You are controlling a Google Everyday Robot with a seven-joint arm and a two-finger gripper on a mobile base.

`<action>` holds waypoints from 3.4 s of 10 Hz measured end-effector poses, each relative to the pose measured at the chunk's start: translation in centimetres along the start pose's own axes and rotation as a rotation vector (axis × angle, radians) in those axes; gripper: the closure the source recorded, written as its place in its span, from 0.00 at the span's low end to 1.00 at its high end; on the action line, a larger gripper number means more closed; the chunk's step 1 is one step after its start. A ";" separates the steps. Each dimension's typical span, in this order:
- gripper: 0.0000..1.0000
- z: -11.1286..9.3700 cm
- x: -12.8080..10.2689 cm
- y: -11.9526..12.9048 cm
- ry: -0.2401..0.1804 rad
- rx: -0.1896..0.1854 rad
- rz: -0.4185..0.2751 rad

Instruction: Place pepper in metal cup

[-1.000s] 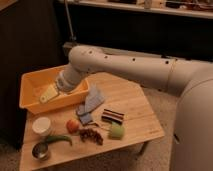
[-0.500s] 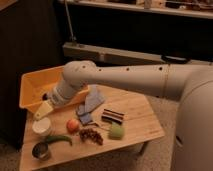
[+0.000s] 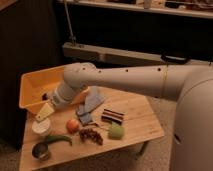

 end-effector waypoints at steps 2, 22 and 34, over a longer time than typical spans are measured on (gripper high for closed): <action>0.20 0.1 0.1 -0.2 0.012 0.016 -0.014; 0.39 11.6 6.3 -3.4 0.229 0.076 -0.217; 0.26 16.2 11.1 -4.7 0.342 -0.037 -0.261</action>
